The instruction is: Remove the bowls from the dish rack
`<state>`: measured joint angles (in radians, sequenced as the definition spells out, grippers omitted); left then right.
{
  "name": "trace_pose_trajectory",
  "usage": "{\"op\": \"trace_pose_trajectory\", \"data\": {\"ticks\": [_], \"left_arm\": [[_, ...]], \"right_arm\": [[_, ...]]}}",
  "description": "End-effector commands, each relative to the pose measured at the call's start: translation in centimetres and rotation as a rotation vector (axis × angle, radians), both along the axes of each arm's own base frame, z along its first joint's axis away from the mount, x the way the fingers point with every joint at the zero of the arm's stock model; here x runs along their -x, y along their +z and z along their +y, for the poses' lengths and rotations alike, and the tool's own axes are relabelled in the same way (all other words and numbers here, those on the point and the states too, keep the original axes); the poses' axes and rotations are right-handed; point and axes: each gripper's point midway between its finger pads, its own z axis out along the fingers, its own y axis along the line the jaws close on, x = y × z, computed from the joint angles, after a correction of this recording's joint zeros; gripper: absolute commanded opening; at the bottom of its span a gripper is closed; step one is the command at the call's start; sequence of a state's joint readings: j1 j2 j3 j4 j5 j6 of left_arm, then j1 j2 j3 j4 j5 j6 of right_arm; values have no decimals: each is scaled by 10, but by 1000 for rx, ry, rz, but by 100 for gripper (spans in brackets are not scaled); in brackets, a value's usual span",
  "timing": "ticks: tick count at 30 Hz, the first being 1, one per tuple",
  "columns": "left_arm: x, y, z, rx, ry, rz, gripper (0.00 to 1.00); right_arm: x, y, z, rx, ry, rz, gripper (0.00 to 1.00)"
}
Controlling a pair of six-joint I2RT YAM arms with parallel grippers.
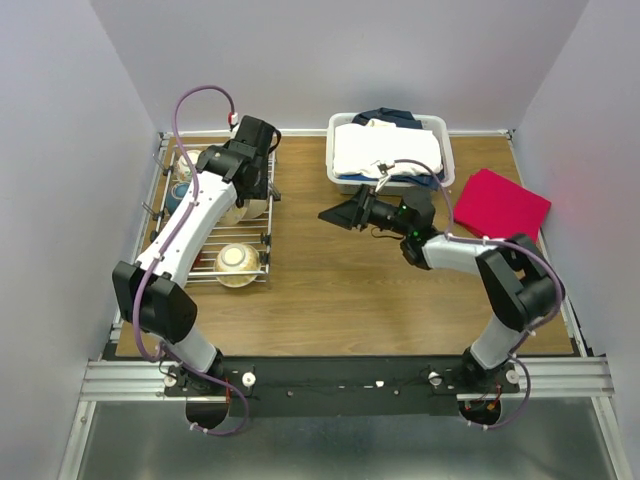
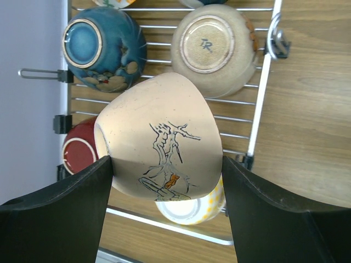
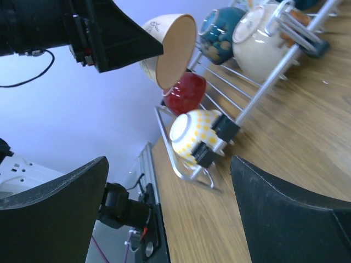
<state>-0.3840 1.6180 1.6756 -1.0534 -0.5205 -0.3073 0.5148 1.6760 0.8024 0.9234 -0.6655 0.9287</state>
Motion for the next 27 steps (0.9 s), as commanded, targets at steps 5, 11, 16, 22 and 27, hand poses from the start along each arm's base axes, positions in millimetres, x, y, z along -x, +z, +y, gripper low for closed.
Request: {"op": "trace_pose_trajectory", "data": {"ticks": [5,11,16,22,27], "left_arm": [[-3,39,-20,190,-10,-149,35],[-3,38,-31,273,6,-158,33],[-1,35,-41,343,15,-157,32],[0,31,-47,394,26,-163,32],[0,28,-52,437,43,-172,32]], "right_arm": [[1,19,56,-129,134,-193,100],[3,27,89,-191,142,-408,100],[-8,15,114,-219,156,-437,100],[-11,24,136,-244,177,-505,99],[-10,24,149,-253,213,-521,91]]}}
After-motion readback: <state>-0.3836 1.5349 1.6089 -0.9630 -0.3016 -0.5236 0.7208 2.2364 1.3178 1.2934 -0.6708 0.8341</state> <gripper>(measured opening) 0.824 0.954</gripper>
